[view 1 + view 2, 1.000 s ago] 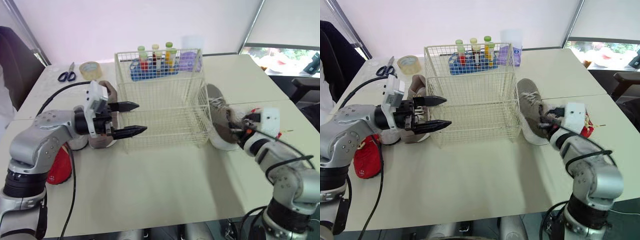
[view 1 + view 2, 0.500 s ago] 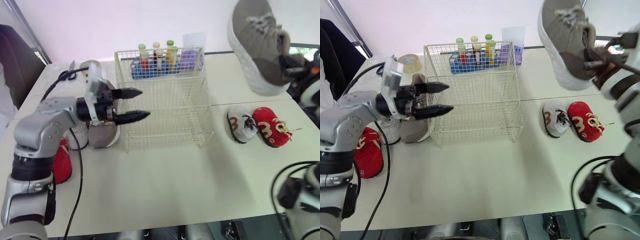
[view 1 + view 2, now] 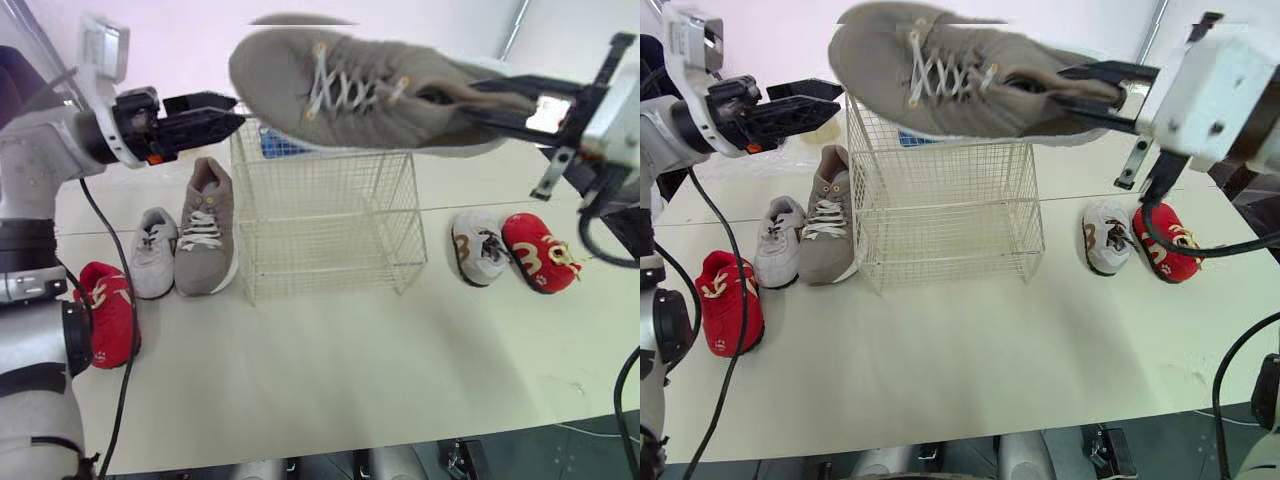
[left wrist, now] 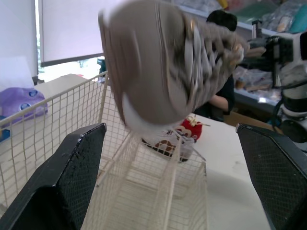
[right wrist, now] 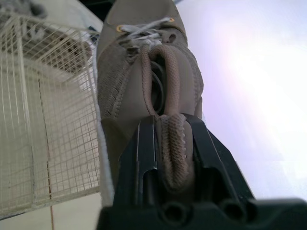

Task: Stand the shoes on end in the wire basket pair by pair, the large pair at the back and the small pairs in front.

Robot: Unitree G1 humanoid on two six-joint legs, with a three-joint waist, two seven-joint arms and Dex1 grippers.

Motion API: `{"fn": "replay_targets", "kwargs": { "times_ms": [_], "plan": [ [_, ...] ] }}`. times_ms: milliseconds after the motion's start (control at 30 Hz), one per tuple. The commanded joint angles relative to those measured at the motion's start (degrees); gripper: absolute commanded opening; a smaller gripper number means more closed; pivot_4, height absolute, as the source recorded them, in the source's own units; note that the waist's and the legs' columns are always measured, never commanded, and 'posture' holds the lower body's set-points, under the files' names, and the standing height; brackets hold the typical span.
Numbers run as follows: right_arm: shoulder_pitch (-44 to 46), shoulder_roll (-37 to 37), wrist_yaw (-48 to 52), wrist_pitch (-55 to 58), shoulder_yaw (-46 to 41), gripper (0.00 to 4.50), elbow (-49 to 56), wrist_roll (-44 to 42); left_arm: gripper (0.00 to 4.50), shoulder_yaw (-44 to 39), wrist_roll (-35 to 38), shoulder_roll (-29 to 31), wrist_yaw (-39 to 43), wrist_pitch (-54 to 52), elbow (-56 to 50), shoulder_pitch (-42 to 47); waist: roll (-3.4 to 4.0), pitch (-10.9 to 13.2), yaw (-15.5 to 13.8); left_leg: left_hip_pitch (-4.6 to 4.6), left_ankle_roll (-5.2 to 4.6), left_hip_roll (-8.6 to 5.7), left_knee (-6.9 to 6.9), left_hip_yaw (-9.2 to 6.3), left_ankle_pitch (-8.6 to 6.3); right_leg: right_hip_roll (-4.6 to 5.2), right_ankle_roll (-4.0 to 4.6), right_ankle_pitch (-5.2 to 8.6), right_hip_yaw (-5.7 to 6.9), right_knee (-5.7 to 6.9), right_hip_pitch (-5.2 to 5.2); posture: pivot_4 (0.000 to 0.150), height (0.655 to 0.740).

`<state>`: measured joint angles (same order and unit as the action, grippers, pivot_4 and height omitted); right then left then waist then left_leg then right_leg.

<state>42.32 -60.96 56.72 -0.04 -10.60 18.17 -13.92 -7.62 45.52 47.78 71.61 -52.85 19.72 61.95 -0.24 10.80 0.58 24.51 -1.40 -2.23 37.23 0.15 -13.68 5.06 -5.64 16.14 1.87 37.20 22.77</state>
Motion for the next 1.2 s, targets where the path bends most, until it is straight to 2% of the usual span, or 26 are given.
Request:
{"fn": "replay_targets", "kwargs": {
  "times_ms": [33,167,367,833,1067,1167,1200],
  "plan": [
    [2.76,1.33,-1.10,-12.37,-0.14,0.18,-3.45,3.76,4.50,-0.51,0.07,0.64,1.32,-1.26,-1.31,1.36,-0.17,0.13,0.06,0.00,0.02,0.00,0.01,0.00,0.01,0.01,0.00,0.00,0.00,0.01,0.00,0.150,0.7400],
    [4.26,2.77,-0.92,-19.46,1.90,0.18,-5.25,5.21,4.50,-0.78,0.68,0.16,1.29,-2.92,-3.49,0.13,-0.18,0.15,0.10,0.01,0.34,0.00,-0.02,0.00,0.19,0.04,0.00,-0.01,-0.01,0.01,0.04,0.150,0.7400],
    [5.89,3.77,-0.39,-22.18,3.97,0.18,-4.99,4.51,4.50,-0.47,-0.23,-0.63,0.83,-3.23,-4.24,-0.46,-0.19,0.15,0.09,0.01,0.57,0.02,-0.07,-0.01,0.33,0.05,0.01,-0.02,-0.02,0.04,0.06,0.150,0.7400],
    [9.75,3.66,2.01,-15.31,3.90,0.18,-2.62,-0.31,4.50,0.56,-7.10,-2.77,0.61,4.25,-2.38,-1.09,-0.21,0.17,0.06,0.01,0.60,0.02,-0.06,-0.02,0.35,0.08,0.04,-0.03,-0.01,0.12,0.11,0.150,0.7400],
    [10.11,3.93,1.98,-13.52,3.85,0.18,-0.98,-0.57,4.50,-0.37,-6.54,-3.85,0.56,4.13,-2.33,-1.06,-0.21,0.17,0.06,0.01,0.34,0.02,-0.01,-0.02,0.20,0.09,0.05,-0.04,-0.02,0.20,0.10,0.150,0.7400],
    [9.86,4.39,2.02,-13.58,4.23,0.18,-0.53,-0.29,3.65,-0.83,-5.12,-4.21,1.01,2.67,-3.64,-1.42,-0.21,0.17,0.05,0.00,0.34,0.02,0.00,-0.02,0.20,0.09,0.05,-0.04,-0.01,0.21,0.11,0.150,0.7400],
    [9.79,4.40,2.10,-13.68,4.21,0.18,-0.73,-0.23,3.17,-1.10,-4.39,-4.04,1.56,1.70,-3.77,-1.47,-0.21,0.17,0.06,0.00,0.34,0.02,0.00,-0.02,0.20,0.09,0.05,-0.04,-0.02,0.21,0.11,0.150,0.7400]
  ]
}}
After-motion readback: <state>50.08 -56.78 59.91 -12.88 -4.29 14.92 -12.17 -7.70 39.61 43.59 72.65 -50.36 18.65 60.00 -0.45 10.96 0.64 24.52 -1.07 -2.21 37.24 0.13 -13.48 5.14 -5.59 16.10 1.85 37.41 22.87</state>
